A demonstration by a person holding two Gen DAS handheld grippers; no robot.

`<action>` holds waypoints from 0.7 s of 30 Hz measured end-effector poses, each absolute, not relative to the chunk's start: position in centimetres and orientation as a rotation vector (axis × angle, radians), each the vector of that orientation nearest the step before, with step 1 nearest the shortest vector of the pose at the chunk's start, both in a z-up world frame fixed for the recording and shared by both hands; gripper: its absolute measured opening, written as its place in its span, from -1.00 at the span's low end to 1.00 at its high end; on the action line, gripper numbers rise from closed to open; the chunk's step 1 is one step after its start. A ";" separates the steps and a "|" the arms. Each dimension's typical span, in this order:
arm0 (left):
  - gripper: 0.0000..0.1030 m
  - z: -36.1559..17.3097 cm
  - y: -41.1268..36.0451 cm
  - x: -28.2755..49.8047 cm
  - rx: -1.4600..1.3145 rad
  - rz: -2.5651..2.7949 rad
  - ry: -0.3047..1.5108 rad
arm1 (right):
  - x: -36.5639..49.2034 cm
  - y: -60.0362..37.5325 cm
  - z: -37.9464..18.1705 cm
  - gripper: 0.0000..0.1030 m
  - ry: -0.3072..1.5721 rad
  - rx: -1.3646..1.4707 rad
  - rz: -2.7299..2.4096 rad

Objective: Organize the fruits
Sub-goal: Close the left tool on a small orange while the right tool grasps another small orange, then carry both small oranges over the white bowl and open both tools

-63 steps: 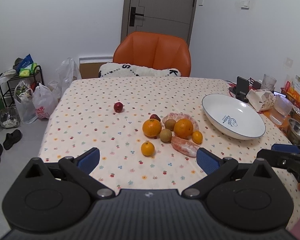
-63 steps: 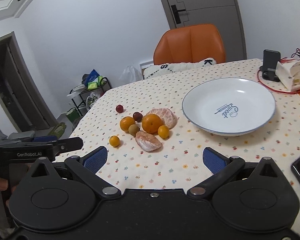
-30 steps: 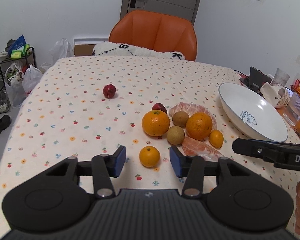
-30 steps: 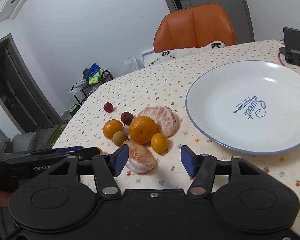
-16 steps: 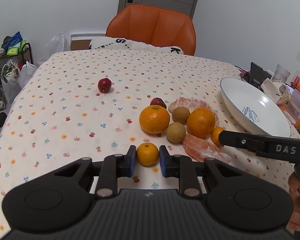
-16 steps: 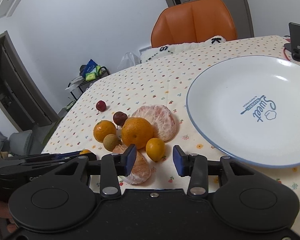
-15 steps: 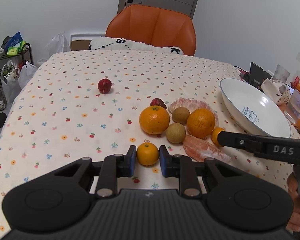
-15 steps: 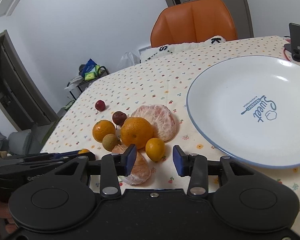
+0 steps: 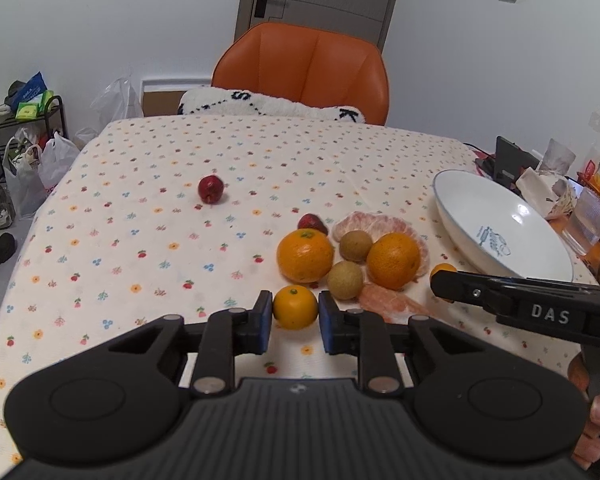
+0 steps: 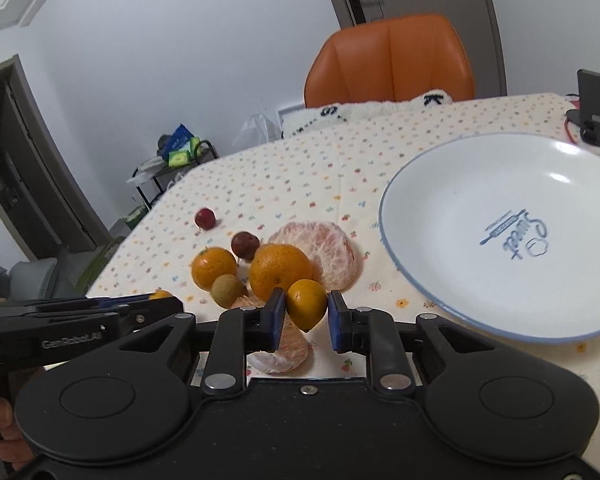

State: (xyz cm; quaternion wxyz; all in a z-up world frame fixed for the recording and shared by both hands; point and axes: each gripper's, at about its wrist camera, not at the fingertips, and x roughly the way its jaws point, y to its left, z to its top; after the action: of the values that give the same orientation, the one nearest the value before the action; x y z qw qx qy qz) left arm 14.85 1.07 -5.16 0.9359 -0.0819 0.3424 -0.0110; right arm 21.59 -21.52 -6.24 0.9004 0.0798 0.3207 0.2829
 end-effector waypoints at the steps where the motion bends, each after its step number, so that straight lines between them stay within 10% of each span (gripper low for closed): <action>1: -0.56 -5.0 0.8 14.8 -0.164 -0.027 0.695 | 21.4 -21.8 -5.9 -0.59 0.654 0.169 0.585; 21: -0.56 -3.0 -7.7 17.9 -0.087 -0.213 0.654 | 20.3 -30.5 -4.2 -0.59 0.557 0.235 0.409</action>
State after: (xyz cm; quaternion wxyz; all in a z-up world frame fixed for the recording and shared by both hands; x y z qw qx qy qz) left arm 17.91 -7.75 -2.96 0.9405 -0.0429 0.3205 -0.1046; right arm 20.26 -30.49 -4.25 0.9341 0.1150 0.2725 0.1999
